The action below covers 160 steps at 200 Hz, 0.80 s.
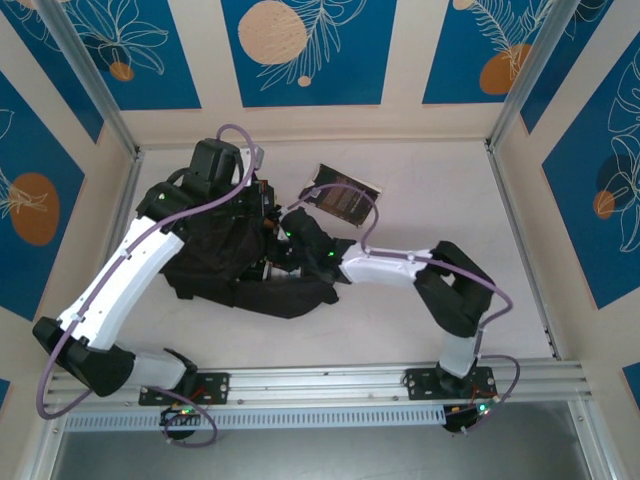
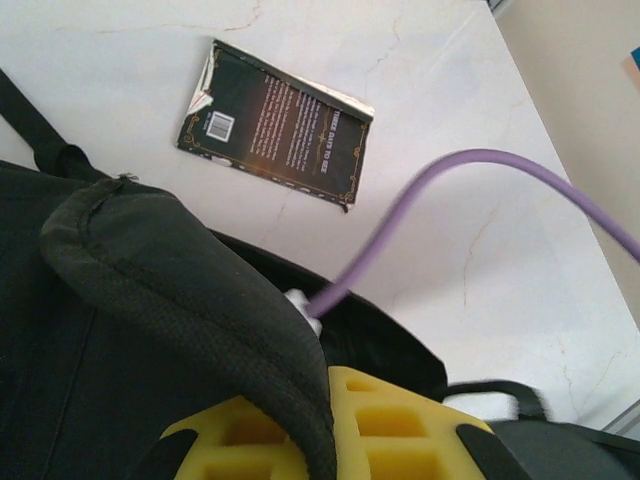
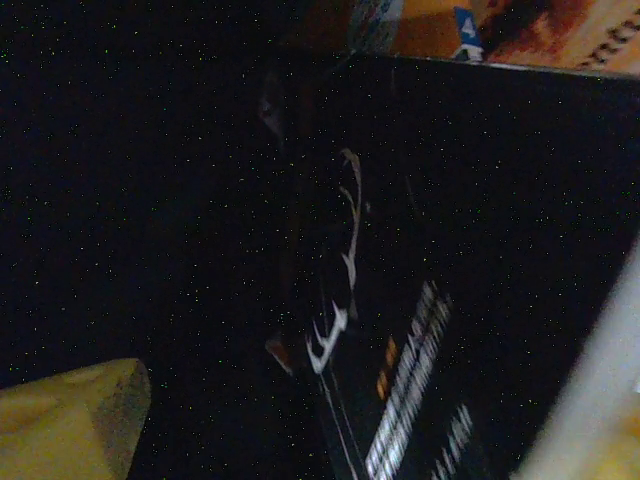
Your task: Pack books, pencil case, and school supplies into a backpack
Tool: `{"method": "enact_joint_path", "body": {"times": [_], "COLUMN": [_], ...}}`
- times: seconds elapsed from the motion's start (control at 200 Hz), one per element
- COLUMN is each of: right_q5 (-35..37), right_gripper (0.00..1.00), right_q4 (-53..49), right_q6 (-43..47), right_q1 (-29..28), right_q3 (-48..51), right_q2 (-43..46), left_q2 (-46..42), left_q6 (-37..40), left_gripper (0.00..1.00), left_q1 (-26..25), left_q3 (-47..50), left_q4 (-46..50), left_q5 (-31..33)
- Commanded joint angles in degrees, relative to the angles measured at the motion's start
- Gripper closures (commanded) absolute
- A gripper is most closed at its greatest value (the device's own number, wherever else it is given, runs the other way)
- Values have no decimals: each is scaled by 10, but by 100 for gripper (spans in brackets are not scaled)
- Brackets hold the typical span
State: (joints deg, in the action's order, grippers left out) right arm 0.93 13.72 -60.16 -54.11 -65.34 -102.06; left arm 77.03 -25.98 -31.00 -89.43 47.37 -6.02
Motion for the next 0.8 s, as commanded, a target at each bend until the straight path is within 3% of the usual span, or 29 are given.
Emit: {"method": "enact_joint_path", "body": {"times": [0.0,0.27,0.45,0.655,0.795], "right_q5": [11,9,-5,-1,25], "right_gripper": [7,10,17,28,34], "right_q4": [26,46,54,-19,-116], "right_q6": [62,89,138,155,183], "right_q1": [-2,35,80,188,258], "right_q3": [38,149,208,238,211], "right_q2": [73,169,250,358,363], "left_q2": [-26,-32,-29,1,60], "left_q6": [-6,-11,-3,-28,-35], "left_gripper": [100,100,100,100,100], "left_q1": [9,11,11,-4,-62], "left_q3": [7,19,19,63,89], "left_q4": [-72,-74,-70,-81,-91], "left_q5": [-14,-5,2,-16,-23]}}
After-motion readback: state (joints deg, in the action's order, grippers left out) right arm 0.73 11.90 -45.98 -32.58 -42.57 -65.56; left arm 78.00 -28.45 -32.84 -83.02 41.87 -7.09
